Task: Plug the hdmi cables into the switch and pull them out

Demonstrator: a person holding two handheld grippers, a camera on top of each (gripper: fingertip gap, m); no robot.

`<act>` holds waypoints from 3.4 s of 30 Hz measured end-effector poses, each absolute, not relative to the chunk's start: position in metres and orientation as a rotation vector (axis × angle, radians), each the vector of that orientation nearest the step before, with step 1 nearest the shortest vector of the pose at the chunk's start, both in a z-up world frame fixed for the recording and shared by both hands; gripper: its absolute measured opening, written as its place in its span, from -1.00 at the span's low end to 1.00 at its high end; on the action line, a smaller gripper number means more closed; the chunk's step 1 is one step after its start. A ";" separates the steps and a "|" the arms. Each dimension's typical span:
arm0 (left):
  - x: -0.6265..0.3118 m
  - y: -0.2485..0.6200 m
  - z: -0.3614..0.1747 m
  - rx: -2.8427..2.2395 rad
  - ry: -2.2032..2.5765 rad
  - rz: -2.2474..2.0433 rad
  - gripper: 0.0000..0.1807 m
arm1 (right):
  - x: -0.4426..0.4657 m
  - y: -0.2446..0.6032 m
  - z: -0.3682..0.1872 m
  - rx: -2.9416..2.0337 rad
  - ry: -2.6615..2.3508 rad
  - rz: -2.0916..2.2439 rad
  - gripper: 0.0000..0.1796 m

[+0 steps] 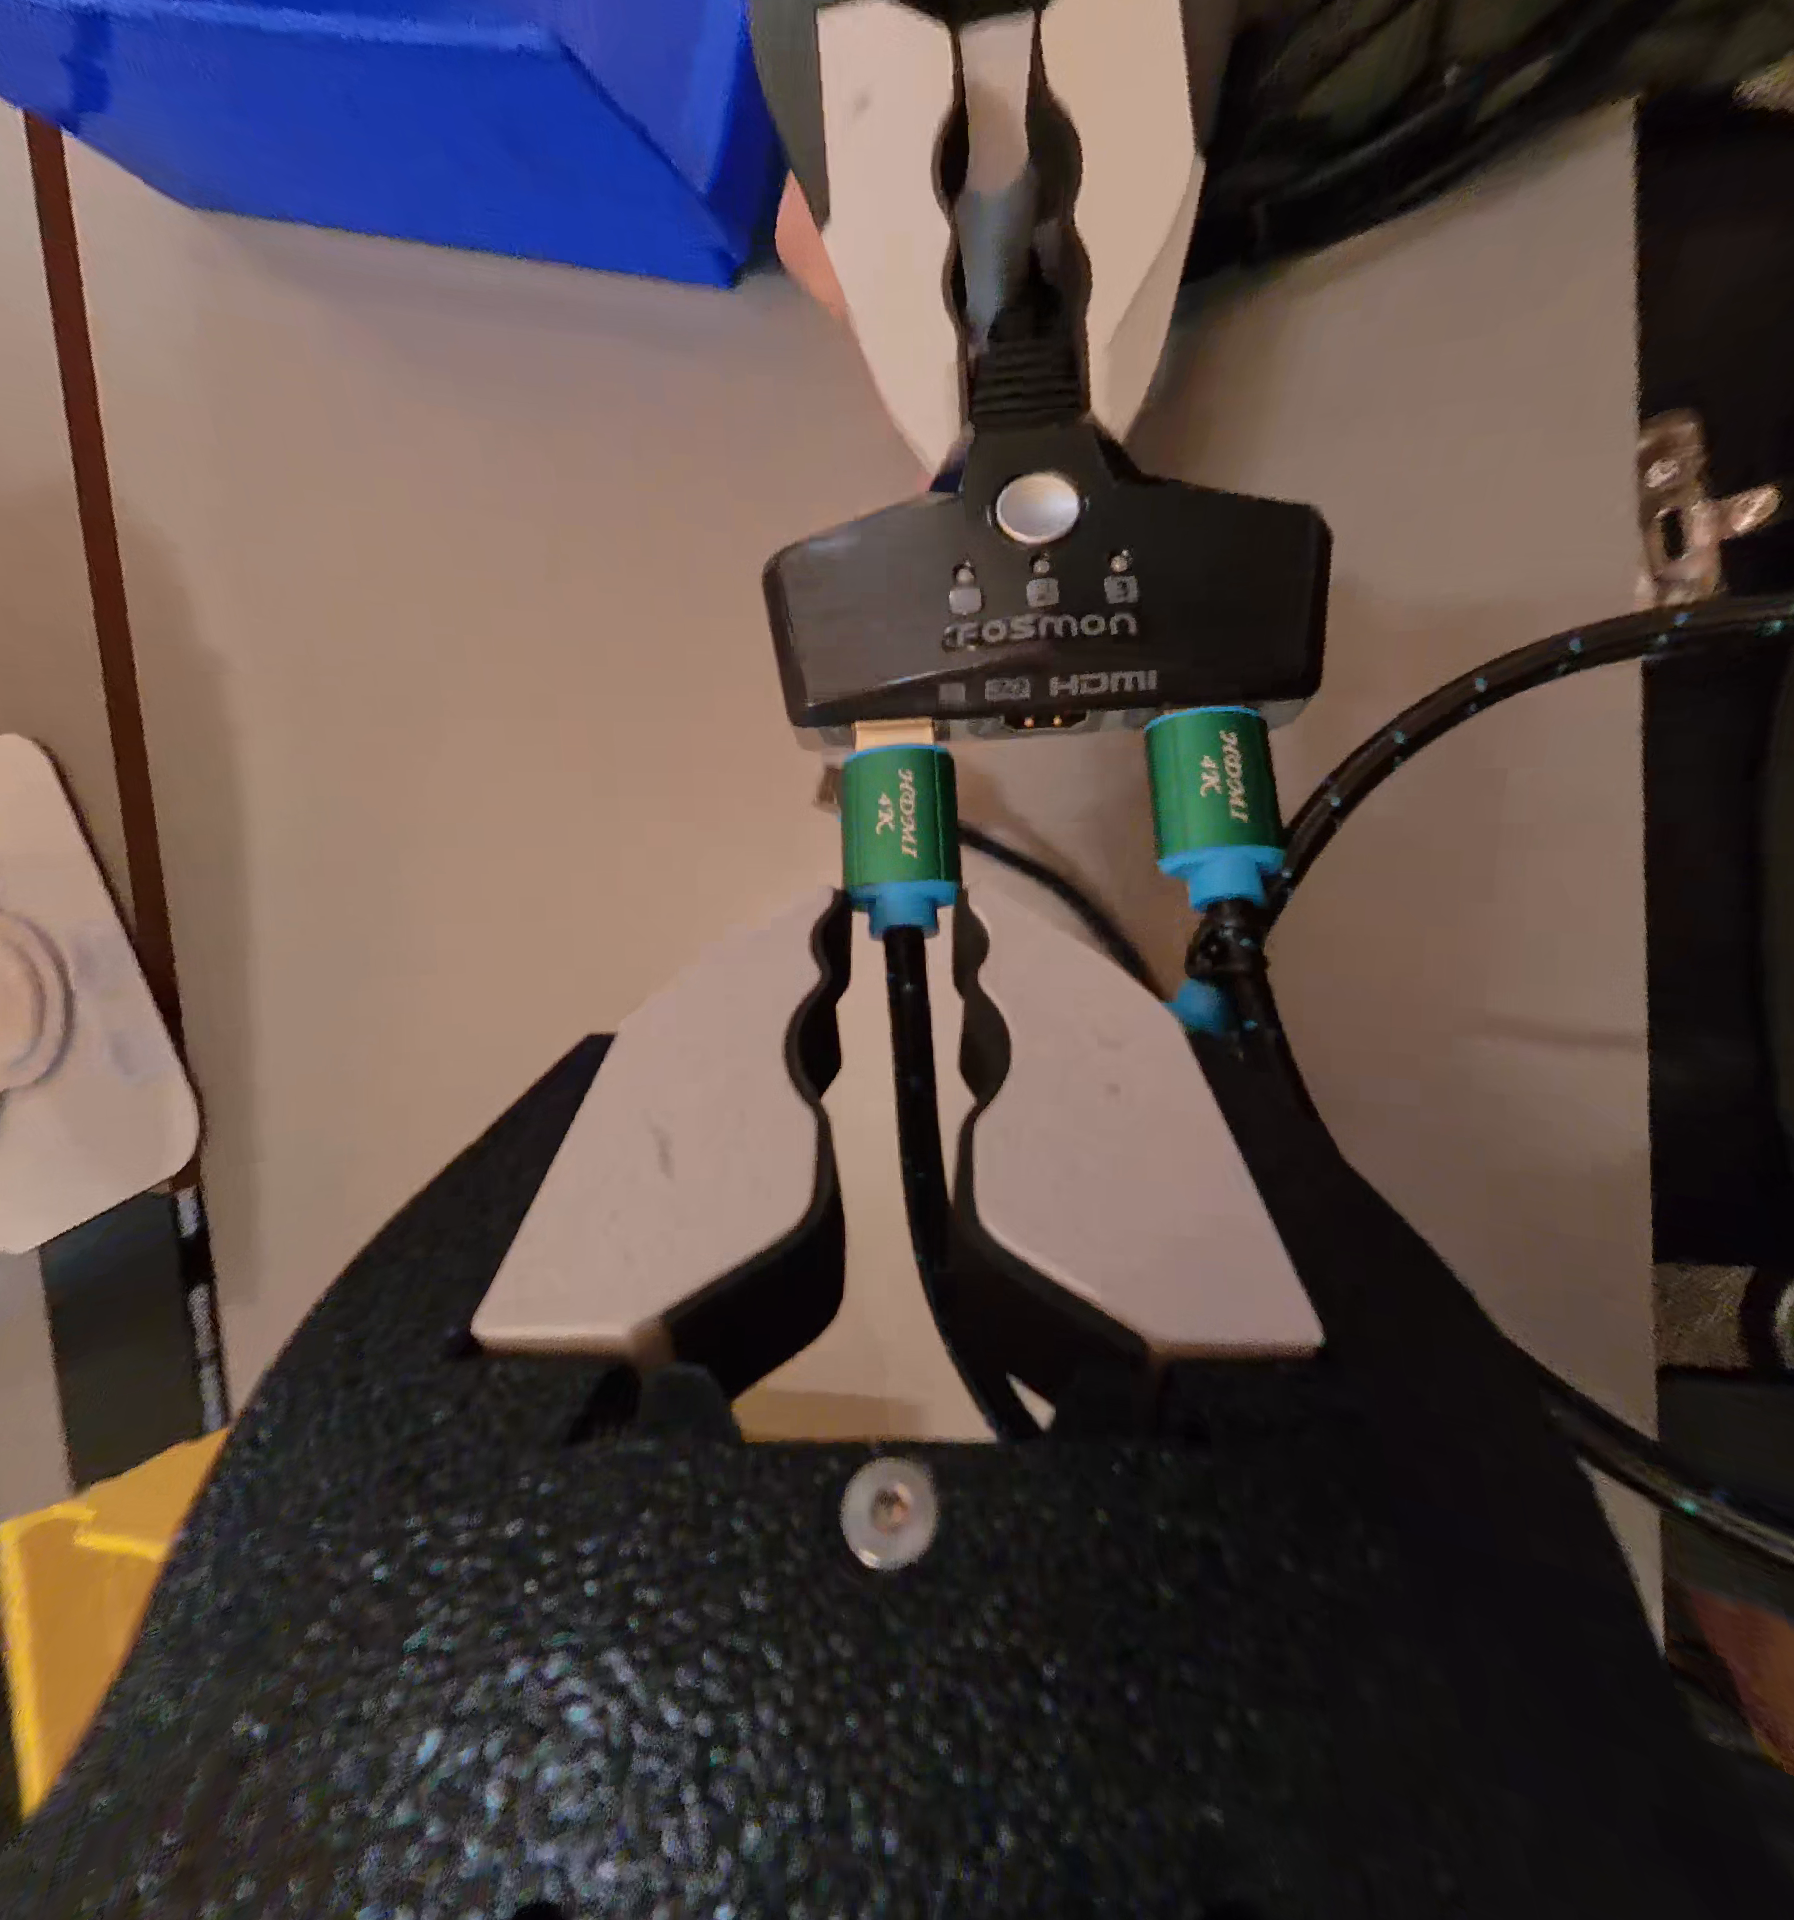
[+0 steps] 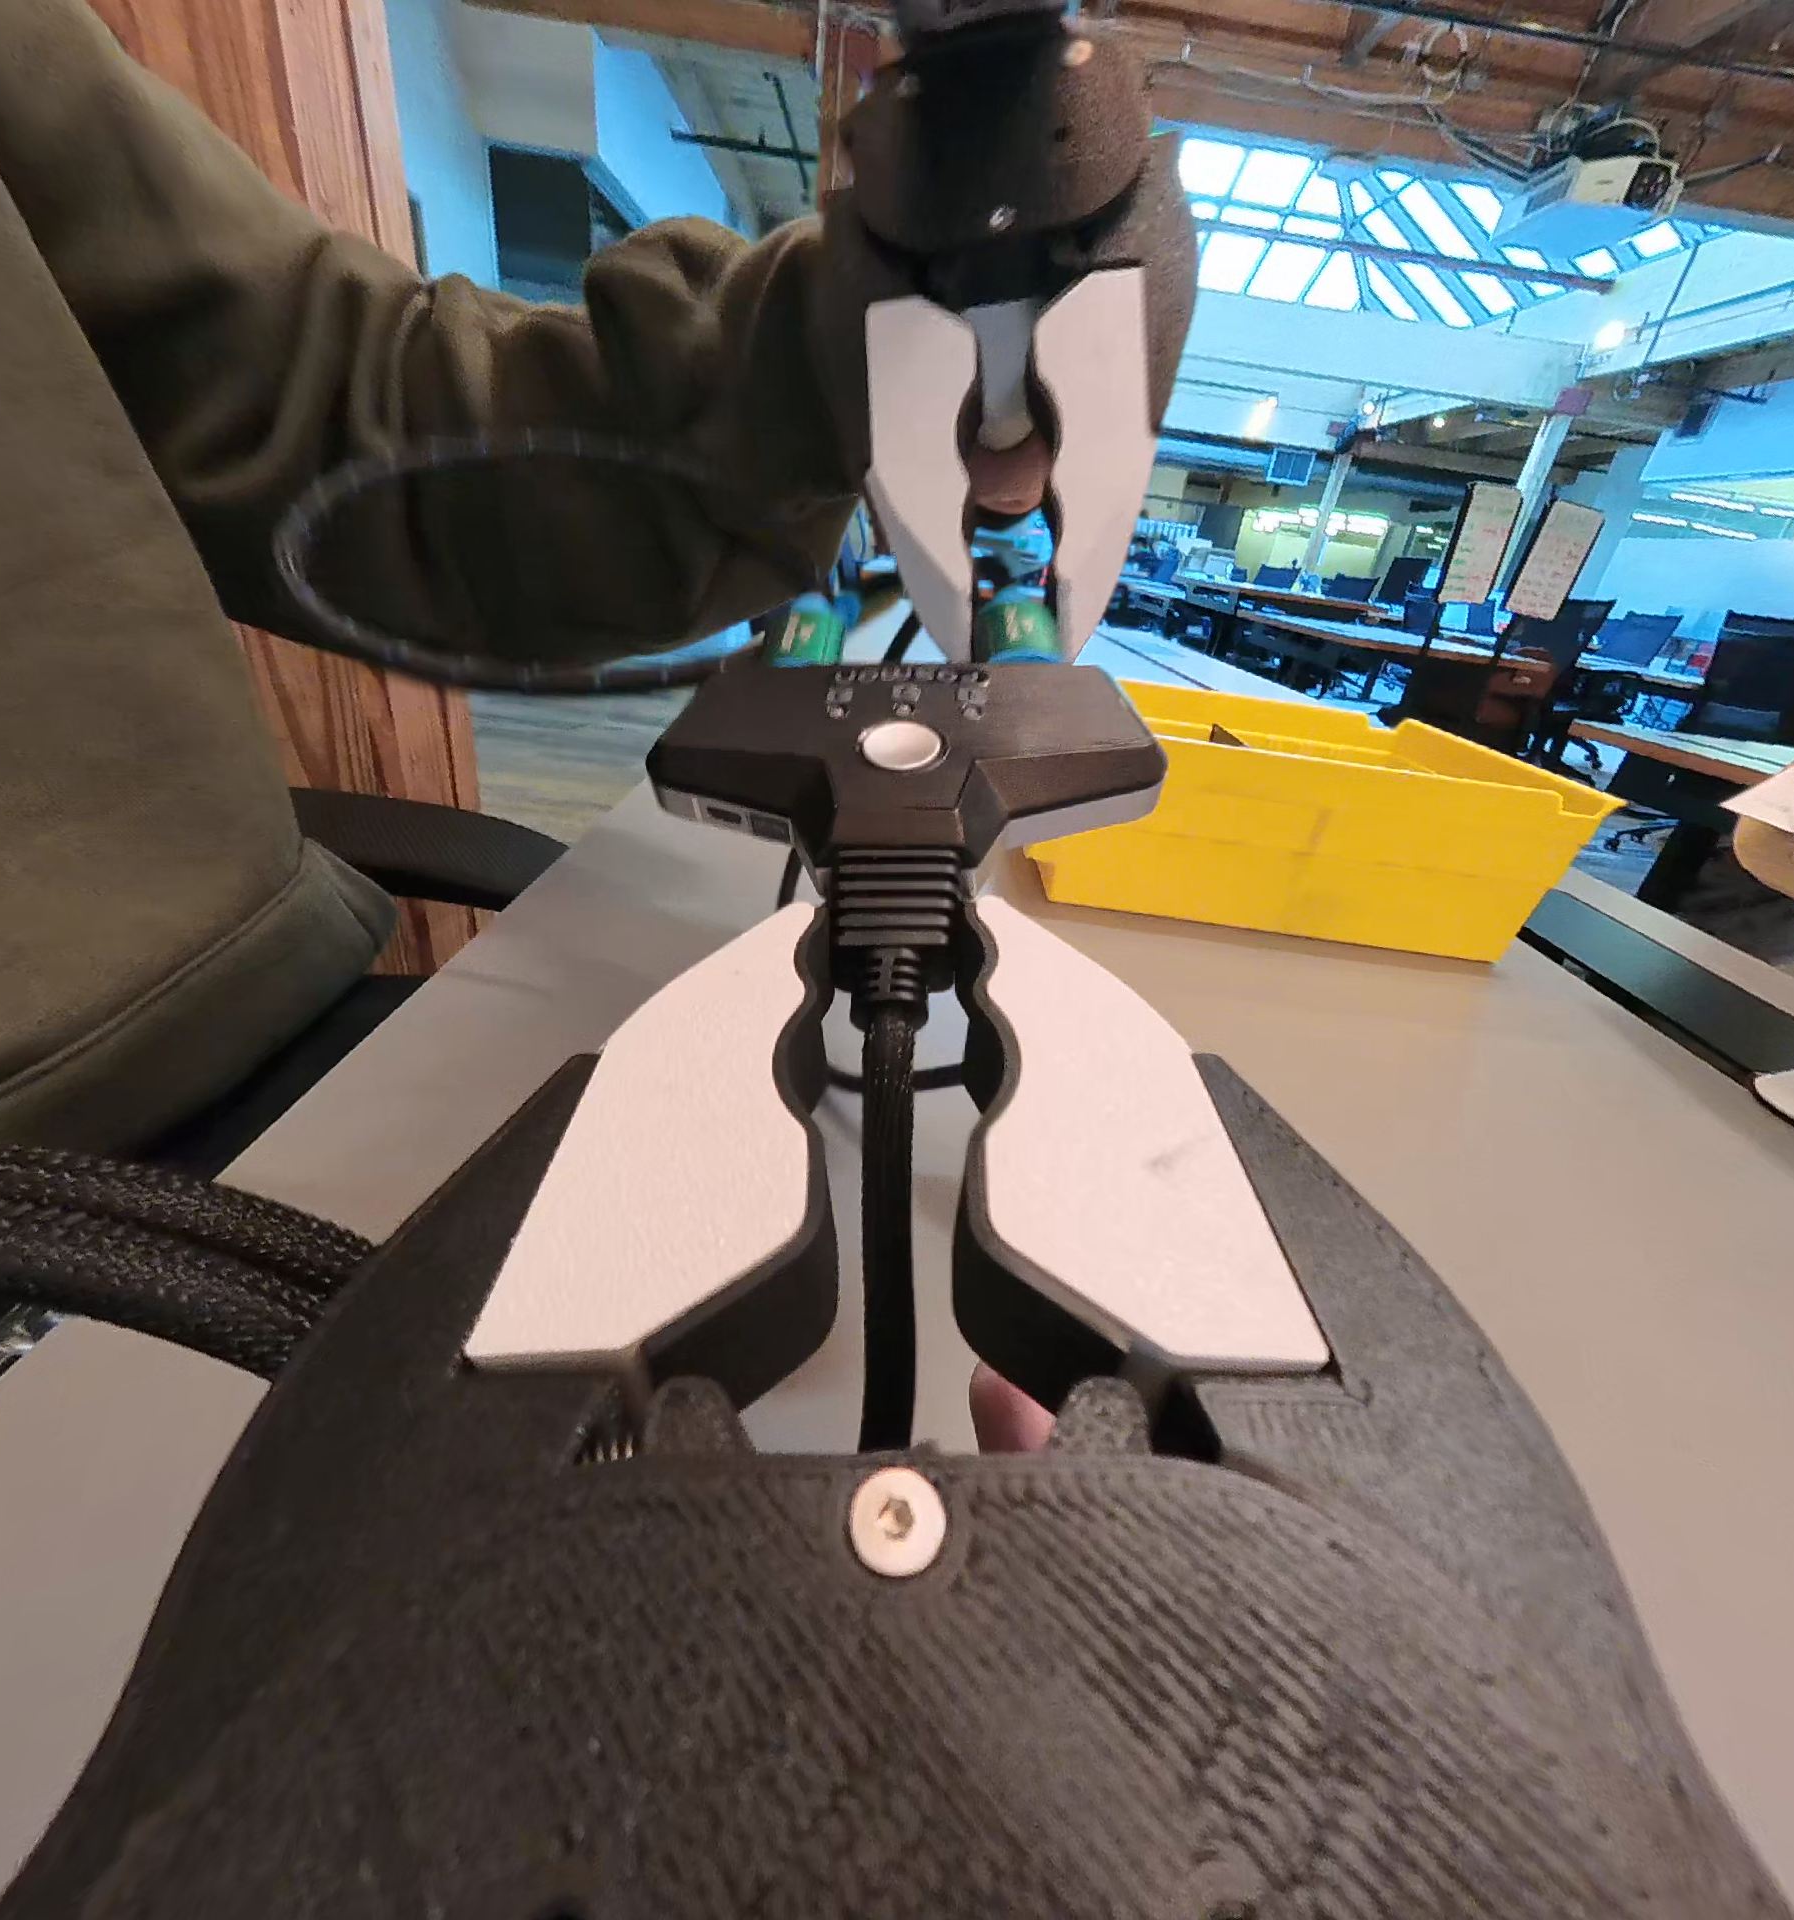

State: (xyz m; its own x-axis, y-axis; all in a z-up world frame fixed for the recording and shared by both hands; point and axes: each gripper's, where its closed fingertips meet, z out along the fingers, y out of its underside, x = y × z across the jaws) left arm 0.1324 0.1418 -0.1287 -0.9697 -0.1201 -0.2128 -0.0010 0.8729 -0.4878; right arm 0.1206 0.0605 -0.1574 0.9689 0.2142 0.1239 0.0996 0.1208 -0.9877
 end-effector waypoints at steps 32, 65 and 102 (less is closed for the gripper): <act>0.139 0.151 -0.144 -0.213 2.791 -0.511 -0.81 | 0.124 0.067 -0.163 -1.507 -0.237 0.042 -0.76; 0.103 0.260 -0.170 -0.958 2.015 -1.177 -0.64 | 0.226 -0.024 0.002 -1.217 0.049 -0.774 -0.75; 0.110 0.177 -0.235 -0.811 2.254 -1.294 -0.69 | 0.304 -0.215 -0.156 -2.571 0.677 -1.559 -0.71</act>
